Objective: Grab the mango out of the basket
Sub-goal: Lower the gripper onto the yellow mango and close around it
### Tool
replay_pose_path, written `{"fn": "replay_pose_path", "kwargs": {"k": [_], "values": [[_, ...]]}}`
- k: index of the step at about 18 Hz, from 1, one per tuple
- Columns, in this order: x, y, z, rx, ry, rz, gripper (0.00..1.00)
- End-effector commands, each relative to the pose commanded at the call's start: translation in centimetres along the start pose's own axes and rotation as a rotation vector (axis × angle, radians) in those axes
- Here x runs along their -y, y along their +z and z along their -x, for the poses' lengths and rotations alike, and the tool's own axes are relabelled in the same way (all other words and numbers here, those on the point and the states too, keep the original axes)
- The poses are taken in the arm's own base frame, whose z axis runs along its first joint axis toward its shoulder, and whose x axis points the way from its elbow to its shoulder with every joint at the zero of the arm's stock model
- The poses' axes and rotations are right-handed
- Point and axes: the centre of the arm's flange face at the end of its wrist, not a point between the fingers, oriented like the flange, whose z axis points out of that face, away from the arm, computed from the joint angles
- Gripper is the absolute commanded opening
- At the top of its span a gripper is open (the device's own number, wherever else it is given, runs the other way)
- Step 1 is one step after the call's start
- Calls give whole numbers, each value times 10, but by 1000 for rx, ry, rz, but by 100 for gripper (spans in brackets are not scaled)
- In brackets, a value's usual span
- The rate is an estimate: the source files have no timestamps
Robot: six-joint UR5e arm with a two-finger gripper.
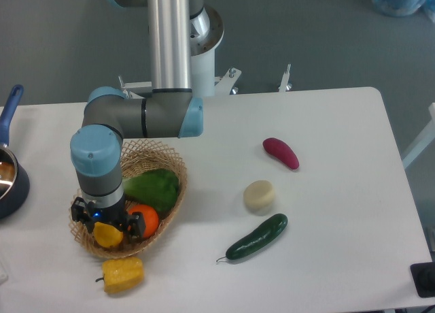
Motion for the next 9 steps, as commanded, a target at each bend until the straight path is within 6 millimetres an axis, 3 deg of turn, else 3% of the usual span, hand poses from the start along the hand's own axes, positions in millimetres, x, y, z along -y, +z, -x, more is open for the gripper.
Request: {"fn": "replay_pose_path", "kwargs": {"k": [6,9], "values": [[-1,3,-10,-3,13,6,100],[-5,13,-14,-5,17,28,100]]}}
